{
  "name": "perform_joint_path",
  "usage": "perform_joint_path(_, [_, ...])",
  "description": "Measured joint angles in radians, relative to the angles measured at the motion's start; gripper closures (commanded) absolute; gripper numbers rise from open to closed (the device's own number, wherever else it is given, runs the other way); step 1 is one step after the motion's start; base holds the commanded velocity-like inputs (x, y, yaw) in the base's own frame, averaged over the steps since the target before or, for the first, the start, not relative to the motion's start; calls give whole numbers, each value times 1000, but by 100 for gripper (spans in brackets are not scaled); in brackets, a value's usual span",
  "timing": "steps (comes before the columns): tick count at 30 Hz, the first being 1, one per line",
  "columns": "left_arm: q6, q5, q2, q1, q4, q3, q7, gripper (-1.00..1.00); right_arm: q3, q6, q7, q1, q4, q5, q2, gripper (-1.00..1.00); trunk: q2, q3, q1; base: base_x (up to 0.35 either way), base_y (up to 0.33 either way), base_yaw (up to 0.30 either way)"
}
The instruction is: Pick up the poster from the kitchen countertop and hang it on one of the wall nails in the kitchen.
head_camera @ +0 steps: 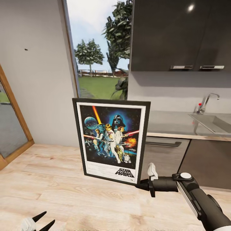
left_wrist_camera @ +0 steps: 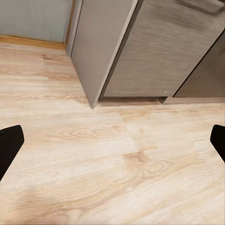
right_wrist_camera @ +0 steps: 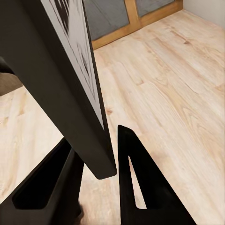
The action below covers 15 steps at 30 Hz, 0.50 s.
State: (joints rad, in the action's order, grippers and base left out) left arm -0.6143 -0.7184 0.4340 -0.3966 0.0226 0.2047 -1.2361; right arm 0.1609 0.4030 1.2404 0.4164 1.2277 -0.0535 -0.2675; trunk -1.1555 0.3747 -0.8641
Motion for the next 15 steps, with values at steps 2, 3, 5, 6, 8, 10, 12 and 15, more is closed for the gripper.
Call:
perform_joint_path(2, [0, 0, 0, 0, 0, 0, 2, -100, 0, 0, 0, 0, -1, 0, 0, 100, 14, -3, 8, 0, 0, 0])
perform_joint_path(3, [1, 0, 0, 0, 1, 0, 2, -100, 0, 0, 0, 0, -1, 0, 0, 100, 21, -5, 12, 0, 0, 0])
perform_joint_path(5, [3, -1, 0, 0, 1, -3, 3, -100, 0, 0, 0, 0, 0, 0, 0, 100, 35, -8, 19, 0, 0, 0])
perform_joint_path(6, [8, -2, 0, 0, 2, -10, 9, -100, 0, 0, 0, 0, 0, 0, 0, 100, 42, -9, 23, 0, 0, 0])
perform_joint_path(8, [40, -4, -5, 0, 6, -22, 41, -100, 0, 0, 0, 0, 0, 0, 0, 100, 56, -12, 31, 0, 0, 0])
perform_joint_path(10, [240, -5, -30, 0, 155, -44, 165, -100, -7, 0, 0, 0, 1, 1, 0, 100, 70, -15, 38, 0, 0, 0])
perform_joint_path(12, [275, -3, -33, 0, 193, -44, 191, -100, -8, 0, 0, 0, 1, 1, 0, 100, 84, -18, 46, 0, 0, 0])
perform_joint_path(15, [300, -2, -35, 0, 220, -48, 211, -100, -9, 0, 0, 0, 1, 1, 0, 100, 105, -23, 58, 0, 0, 0])
